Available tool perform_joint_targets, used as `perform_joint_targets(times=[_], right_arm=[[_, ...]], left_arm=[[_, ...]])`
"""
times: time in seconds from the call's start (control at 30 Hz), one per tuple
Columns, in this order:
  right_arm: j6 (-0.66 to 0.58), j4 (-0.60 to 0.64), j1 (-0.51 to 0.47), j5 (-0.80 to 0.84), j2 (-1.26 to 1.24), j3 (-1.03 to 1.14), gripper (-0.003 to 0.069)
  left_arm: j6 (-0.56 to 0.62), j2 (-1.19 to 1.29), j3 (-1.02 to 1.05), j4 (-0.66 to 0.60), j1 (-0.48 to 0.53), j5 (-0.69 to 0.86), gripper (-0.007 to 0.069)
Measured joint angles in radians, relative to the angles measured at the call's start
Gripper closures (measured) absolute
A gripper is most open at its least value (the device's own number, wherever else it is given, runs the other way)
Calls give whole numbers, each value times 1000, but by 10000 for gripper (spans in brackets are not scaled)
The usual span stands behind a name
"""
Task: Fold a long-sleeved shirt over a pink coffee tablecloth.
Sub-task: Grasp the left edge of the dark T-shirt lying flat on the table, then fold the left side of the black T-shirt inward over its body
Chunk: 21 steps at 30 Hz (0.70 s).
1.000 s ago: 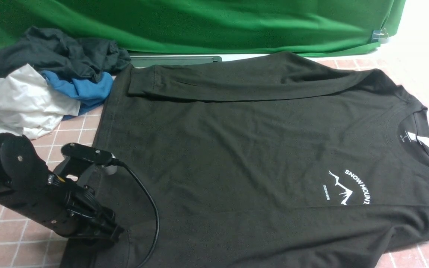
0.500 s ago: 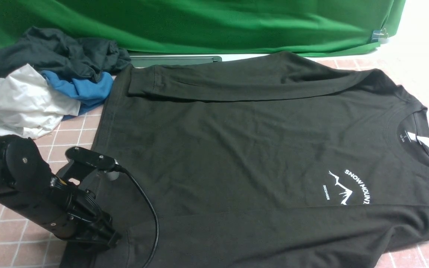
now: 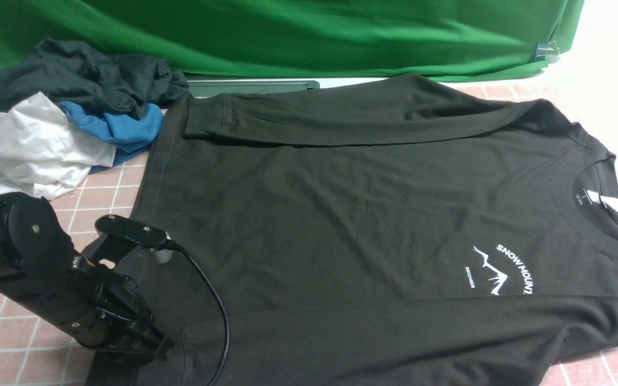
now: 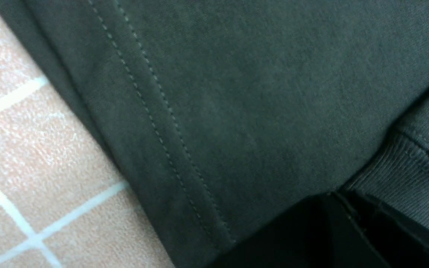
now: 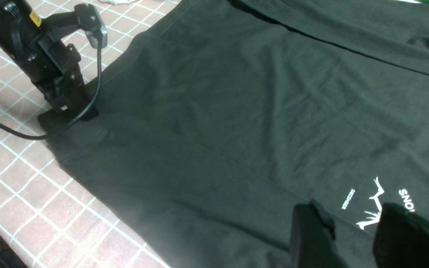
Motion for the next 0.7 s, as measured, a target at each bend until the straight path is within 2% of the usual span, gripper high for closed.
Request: perform_joint_targets(times=[0.1, 0.5, 0.7], right_arm=[[0, 0, 0, 1, 0, 0, 421], [0, 0, 0, 7, 0, 0, 421], [24, 0, 0, -17, 0, 0, 421]], left_arm=[[0, -19, -45, -7, 0, 80, 589], [-24, -170, -262, -6, 0, 200, 589], [-90, -115, -391, 80, 0, 206, 589]])
